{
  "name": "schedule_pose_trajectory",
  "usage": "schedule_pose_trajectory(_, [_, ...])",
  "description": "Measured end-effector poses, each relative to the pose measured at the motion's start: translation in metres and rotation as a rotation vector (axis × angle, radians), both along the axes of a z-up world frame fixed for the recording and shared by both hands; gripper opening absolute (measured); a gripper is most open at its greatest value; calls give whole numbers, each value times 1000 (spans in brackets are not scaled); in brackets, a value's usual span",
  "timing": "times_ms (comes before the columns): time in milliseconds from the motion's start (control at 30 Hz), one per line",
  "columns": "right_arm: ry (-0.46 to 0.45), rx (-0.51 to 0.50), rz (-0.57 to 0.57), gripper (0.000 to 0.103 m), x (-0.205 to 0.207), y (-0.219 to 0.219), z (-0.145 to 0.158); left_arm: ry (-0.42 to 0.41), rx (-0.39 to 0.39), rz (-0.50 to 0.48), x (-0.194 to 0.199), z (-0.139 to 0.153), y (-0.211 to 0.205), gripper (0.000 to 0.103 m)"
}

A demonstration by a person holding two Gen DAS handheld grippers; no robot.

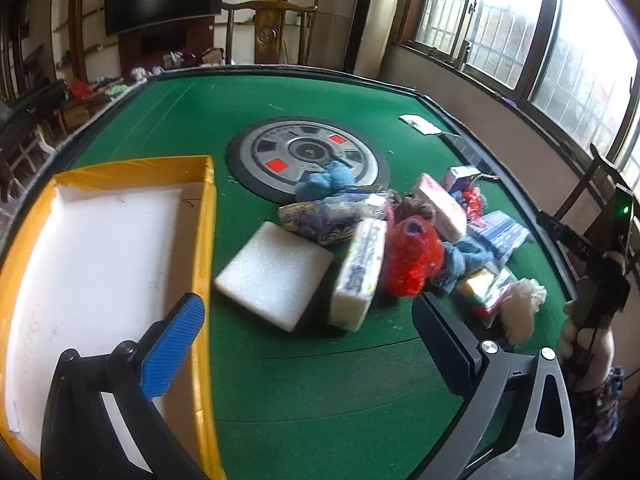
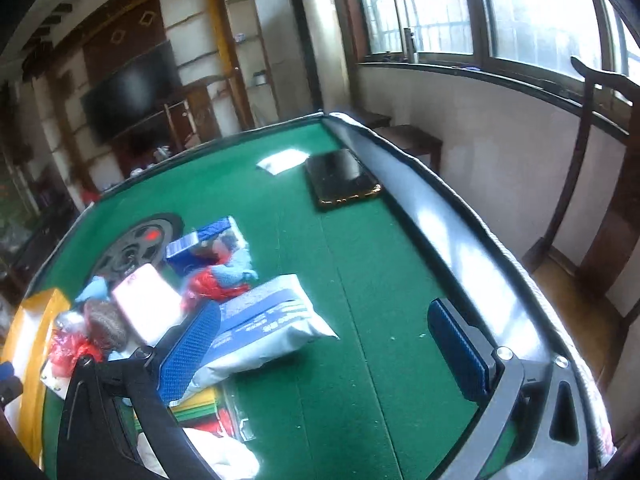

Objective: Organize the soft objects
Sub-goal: 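Grasp the lemon-print tissue pack with the left tool while the right tool grasps the red mesh bag, then carry the tissue pack and red bag into the yellow box and open both tools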

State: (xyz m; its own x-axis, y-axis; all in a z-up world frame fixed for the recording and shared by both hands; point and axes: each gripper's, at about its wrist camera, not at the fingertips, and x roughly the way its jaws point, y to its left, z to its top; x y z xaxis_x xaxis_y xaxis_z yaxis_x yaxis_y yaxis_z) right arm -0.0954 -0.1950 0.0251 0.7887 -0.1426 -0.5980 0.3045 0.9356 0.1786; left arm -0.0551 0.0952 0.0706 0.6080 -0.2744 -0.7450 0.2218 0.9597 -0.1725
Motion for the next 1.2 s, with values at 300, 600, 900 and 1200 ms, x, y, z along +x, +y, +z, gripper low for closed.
schedule_pose_trajectory(300, [21,19,-2,102,0,-5,-4,37,77,-180,26,-25,-58,57])
schedule_pose_trajectory(600, [46,27,9,102,4,-3,-7,39,57,-170,35,-33,-62,21])
schedule_pose_trajectory(900, [36,89,240,102,2,43,20,-35,-62,-125,6,2,-20,21])
schedule_pose_trajectory(1200, [166,64,570,86,47,160,18,-65,-151,-27,-14,20,40,21])
